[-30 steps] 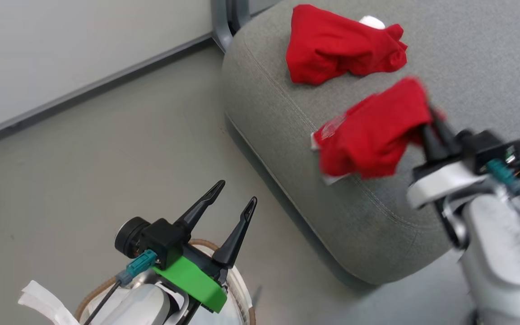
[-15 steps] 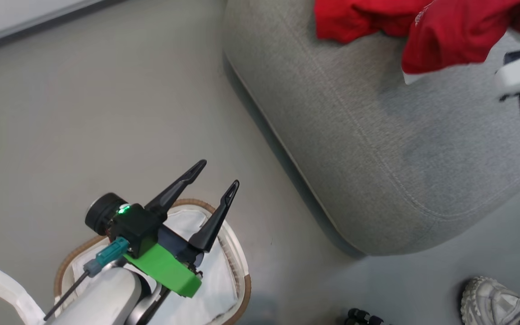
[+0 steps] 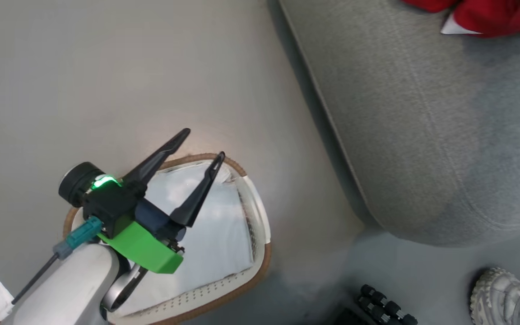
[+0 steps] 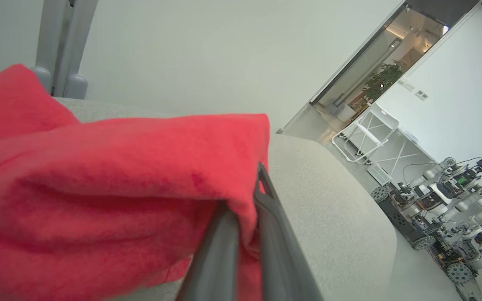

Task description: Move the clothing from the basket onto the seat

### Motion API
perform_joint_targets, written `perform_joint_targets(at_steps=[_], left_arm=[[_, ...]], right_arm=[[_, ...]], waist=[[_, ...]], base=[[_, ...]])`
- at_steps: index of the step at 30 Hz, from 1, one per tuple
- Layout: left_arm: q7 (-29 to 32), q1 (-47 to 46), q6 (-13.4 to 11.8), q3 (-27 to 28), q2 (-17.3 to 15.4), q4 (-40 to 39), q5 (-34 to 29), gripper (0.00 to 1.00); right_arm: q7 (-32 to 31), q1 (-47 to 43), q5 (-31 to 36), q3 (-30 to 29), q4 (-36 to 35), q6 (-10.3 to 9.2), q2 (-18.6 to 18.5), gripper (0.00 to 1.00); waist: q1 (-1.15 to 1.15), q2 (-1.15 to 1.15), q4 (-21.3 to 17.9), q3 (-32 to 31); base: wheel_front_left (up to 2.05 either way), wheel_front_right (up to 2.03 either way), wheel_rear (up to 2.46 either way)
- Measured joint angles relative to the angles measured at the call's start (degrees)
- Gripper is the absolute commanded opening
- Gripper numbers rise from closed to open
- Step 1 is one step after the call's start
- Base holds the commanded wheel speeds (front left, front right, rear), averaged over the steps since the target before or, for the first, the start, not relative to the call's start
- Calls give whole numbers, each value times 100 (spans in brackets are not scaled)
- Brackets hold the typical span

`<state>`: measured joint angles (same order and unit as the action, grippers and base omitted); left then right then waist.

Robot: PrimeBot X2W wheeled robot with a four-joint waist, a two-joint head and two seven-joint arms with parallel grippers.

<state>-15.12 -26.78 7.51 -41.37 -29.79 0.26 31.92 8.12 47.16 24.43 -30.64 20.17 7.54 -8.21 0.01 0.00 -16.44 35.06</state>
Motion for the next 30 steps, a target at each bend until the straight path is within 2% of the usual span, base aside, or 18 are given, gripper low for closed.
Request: perform_joint_targets(at_steps=[3, 4, 5, 6, 15, 30], left_arm=[[0, 5, 0, 97, -23, 66, 25, 100], [0, 9, 0, 116, -23, 96, 25, 100], [0, 16, 0, 149, -15, 125, 25, 100], [0, 29, 0, 186, 1, 157, 31, 100], [-1, 192, 0, 279, 319, 499, 32, 100], [0, 919, 0, 659, 938, 1328, 65, 100]], right_arm=[[19, -147, 137, -341, 35, 0, 169, 0], [76, -191, 141, -425, 59, 0, 224, 12], [146, -230, 172, -480, 93, 0, 261, 48], [198, -270, 196, -535, 140, 0, 291, 100], [568, -900, 125, -601, 465, 0, 411, 100], [687, -2560, -736, 323, 606, -1, 382, 100]], waist=[[0, 0, 177, 132], [0, 0, 233, 166], [0, 0, 284, 193], [0, 0, 327, 208], [0, 0, 401, -119], [-1, 0, 302, -1301]], base=[[0, 0, 0], [0, 0, 0], [0, 0, 0], [0, 0, 0], [0, 0, 0], [0, 0, 0]])
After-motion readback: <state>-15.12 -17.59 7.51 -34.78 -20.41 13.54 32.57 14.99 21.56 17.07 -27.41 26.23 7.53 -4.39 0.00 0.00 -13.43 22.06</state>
